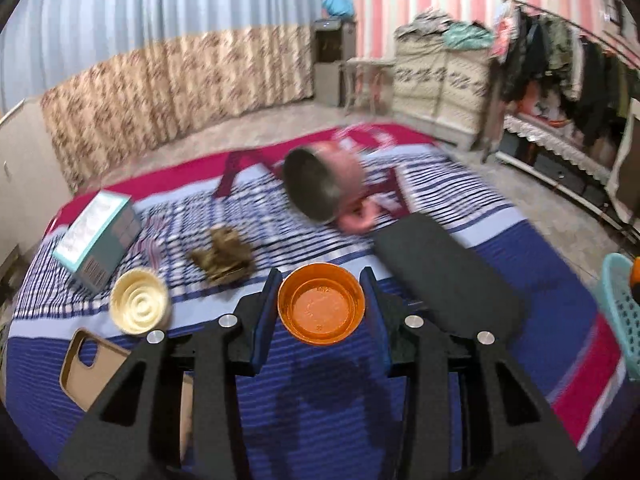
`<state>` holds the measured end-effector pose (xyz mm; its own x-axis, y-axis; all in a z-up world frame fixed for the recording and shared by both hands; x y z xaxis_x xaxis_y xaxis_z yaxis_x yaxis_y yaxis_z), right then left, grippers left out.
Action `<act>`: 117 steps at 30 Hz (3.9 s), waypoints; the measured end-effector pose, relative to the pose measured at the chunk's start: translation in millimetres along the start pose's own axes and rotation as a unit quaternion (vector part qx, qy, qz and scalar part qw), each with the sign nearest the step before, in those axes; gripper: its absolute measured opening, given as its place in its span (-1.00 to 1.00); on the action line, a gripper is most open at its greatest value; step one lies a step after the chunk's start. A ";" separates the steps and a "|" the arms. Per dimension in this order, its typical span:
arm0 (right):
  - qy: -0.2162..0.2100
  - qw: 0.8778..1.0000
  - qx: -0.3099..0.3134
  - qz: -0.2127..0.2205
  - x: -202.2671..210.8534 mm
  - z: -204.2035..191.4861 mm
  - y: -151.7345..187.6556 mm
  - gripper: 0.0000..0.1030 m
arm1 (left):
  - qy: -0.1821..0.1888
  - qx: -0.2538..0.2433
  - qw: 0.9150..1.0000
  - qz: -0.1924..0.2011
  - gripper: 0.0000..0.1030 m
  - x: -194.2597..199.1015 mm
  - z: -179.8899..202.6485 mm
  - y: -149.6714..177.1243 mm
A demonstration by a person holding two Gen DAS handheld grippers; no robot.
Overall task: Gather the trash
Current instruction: 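Carry both items over the wastebasket and open both tools to drop them, then move both tools back over the bed toward the cream lid and brown cloth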
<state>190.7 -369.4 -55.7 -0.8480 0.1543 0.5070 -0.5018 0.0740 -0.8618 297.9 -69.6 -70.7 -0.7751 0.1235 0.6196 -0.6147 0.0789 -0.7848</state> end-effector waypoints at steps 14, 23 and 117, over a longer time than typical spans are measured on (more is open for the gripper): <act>0.078 0.996 -0.046 0.011 41.3 97.2 25.1 -0.34 | 0.129 -0.079 0.987 0.047 -0.25 33.4 174.6 -2.5; 0.127 0.987 -0.092 0.023 62.2 157.3 49.1 -0.34 | 0.192 -0.147 0.969 0.051 -0.25 45.4 279.3 21.8; -0.039 0.997 0.053 0.050 0.7 -136.8 -12.4 0.91 | -0.059 0.093 0.994 0.001 0.88 34.7 -155.4 37.3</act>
<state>219.6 -235.4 -46.7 -0.9032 0.0779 0.4222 -0.4261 -0.0440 -0.9036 270.8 91.4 -80.8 -0.7814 0.0050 0.6240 -0.6209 -0.1060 -0.7767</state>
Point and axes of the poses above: each gripper's, at about its wrist camera, not at the fingertips, and x roughly against the way its jaws point, z to its right, y to its underside, the point moved 3 cm from there along -x, roughly the way its jaws point, and after that the axes turned 3 degrees about y, right-handed, at the moved point
